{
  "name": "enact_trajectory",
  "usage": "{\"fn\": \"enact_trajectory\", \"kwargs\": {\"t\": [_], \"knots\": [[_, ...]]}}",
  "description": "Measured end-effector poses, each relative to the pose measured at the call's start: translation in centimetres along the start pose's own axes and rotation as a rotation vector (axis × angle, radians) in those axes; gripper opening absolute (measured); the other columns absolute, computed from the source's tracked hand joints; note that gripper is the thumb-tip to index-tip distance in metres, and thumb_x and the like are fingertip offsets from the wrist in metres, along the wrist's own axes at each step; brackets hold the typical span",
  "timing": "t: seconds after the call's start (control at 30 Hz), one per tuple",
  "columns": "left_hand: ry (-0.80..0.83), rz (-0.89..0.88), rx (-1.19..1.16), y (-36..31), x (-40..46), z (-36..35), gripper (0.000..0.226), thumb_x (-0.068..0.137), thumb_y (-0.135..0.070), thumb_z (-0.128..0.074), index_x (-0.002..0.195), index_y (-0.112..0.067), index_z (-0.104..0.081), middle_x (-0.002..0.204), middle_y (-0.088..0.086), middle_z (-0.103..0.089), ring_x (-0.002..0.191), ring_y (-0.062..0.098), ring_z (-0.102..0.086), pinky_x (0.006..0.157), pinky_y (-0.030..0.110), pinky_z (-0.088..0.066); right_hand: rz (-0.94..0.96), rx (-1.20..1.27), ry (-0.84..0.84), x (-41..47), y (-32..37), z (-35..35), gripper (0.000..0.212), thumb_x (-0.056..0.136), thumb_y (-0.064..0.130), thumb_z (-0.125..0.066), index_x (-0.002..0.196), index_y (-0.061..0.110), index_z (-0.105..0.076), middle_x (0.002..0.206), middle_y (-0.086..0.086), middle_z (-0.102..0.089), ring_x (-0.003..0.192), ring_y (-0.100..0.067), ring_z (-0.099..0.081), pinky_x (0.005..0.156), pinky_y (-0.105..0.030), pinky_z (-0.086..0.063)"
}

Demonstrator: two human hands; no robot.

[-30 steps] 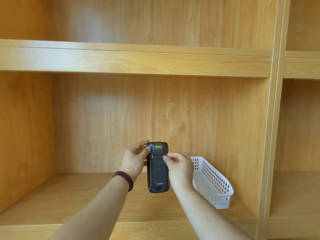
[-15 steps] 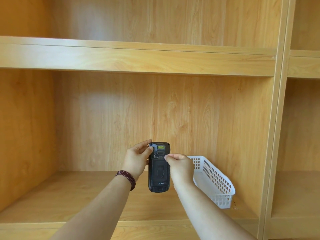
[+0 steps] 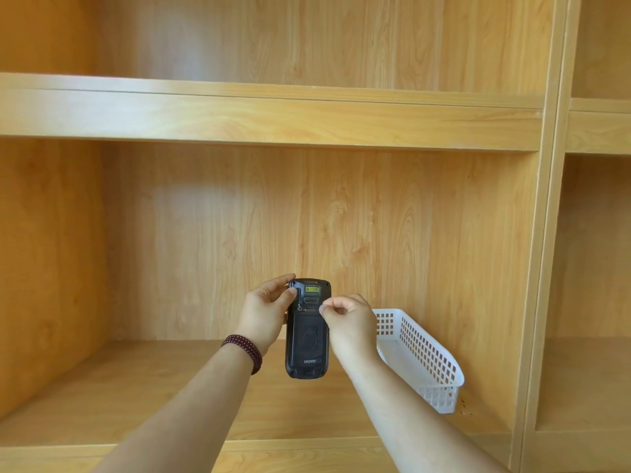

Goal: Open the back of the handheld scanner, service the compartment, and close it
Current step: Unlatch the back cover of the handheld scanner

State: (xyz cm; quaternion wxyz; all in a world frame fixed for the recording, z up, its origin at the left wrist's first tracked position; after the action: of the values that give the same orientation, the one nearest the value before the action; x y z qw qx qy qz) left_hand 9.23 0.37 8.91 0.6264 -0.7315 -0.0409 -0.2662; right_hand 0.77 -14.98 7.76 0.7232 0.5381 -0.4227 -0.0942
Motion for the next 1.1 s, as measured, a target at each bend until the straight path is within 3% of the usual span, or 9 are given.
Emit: {"fn": "enact_trajectory", "kwargs": {"t": [0.07,0.17,0.33,0.5,0.73,0.83,0.9,1.0,1.1], "knots": [[-0.004,0.012,-0.013,0.1,0.0,0.1,0.026,0.095,-0.009,-0.058,0.119,-0.018,-0.063,0.106,0.005,-0.073,0.092,0.014,-0.07,0.064,0.023,-0.059,0.008,0.008,0.03,0.1,0.0,-0.1,0.014,0.084,0.008,-0.07,0.074,0.018,-0.07,0.092,0.007,-0.062,0.084,-0.005,-0.06,0.073,-0.013,-0.047],[-0.017,0.033,-0.061,0.3,0.1,0.4,0.025,0.095,-0.009,-0.058,0.119,-0.015,-0.063,0.104,0.007,-0.074,0.089,0.017,-0.071,0.062,0.024,-0.059,-0.103,0.212,0.085,0.0,-1.3,-0.4,0.009,0.082,0.012,-0.075,0.084,0.021,-0.072,0.101,0.002,-0.068,0.095,-0.016,-0.067,0.087,-0.037,-0.057],[0.02,0.078,-0.133,0.6,0.3,0.1,0.024,0.096,-0.009,-0.057,0.118,-0.014,-0.064,0.09,0.005,-0.076,0.081,0.018,-0.072,0.068,0.032,-0.059,-0.314,0.472,0.278,-1.4,-3.2,-1.8,0.042,0.086,0.013,-0.071,0.125,0.021,-0.058,0.114,-0.003,-0.072,0.106,-0.018,-0.068,0.099,-0.048,-0.05],[0.155,0.14,-0.201,1.3,0.2,-0.7,0.034,0.091,0.002,-0.059,0.12,-0.015,-0.061,0.097,0.006,-0.076,0.084,0.02,-0.071,0.084,0.042,-0.056,-0.314,0.485,0.245,-1.4,-3.4,-1.4,0.038,0.087,0.01,-0.069,0.124,0.018,-0.062,0.108,-0.003,-0.074,0.103,-0.018,-0.069,0.095,-0.044,-0.052],[0.163,0.129,-0.182,1.1,0.4,-0.9,0.039,0.086,0.01,-0.062,0.119,-0.012,-0.061,0.096,0.008,-0.075,0.085,0.021,-0.073,0.073,0.036,-0.059,-0.321,0.532,0.262,-1.7,-3.6,-1.3,0.045,0.087,0.009,-0.069,0.13,0.017,-0.059,0.112,-0.001,-0.073,0.105,-0.015,-0.068,0.099,-0.047,-0.051],[0.166,0.127,-0.157,1.3,0.3,-1.2,0.039,0.086,0.01,-0.062,0.119,-0.012,-0.061,0.1,0.011,-0.073,0.086,0.021,-0.072,0.072,0.035,-0.059,-0.293,0.516,0.285,-2.0,-3.3,-1.2,0.03,0.09,0.006,-0.065,0.107,0.03,-0.067,0.093,0.008,-0.077,0.086,-0.003,-0.072,0.082,-0.032,-0.057],[0.173,0.14,-0.137,1.4,0.3,-1.2,0.038,0.087,0.008,-0.062,0.119,-0.012,-0.061,0.101,0.012,-0.072,0.085,0.021,-0.071,0.073,0.035,-0.059,-0.294,0.504,0.285,-2.0,-3.4,-1.1,0.027,0.09,0.006,-0.064,0.095,0.032,-0.069,0.087,0.009,-0.078,0.084,-0.005,-0.073,0.081,-0.033,-0.057],[0.196,0.151,-0.112,1.4,0.5,-1.1,0.032,0.091,-0.002,-0.06,0.12,-0.016,-0.061,0.1,0.013,-0.072,0.082,0.021,-0.067,0.08,0.04,-0.058,-0.309,0.496,0.256,-2.1,-3.7,-1.1,0.027,0.089,0.009,-0.067,0.111,0.025,-0.068,0.099,0.002,-0.077,0.097,-0.016,-0.071,0.092,-0.044,-0.055],[0.179,0.128,-0.088,1.1,0.6,-0.9,0.028,0.094,-0.006,-0.058,0.119,-0.018,-0.063,0.102,0.012,-0.075,0.086,0.022,-0.069,0.079,0.04,-0.059,-0.28,0.421,0.254,-2.1,-3.0,-1.2,0.039,0.09,0.013,-0.067,0.127,0.019,-0.056,0.113,0.0,-0.071,0.103,-0.014,-0.067,0.091,-0.037,-0.054]]}}
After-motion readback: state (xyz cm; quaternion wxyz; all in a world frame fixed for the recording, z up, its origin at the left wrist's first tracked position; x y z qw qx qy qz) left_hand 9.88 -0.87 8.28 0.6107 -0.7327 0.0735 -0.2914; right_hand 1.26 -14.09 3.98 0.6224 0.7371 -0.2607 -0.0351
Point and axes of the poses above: each hand's wrist, its own x-axis towards the middle knuckle, its own z-axis out of the back of the hand, y = z × x, the point moved 9 cm from there along x, towards the middle knuckle
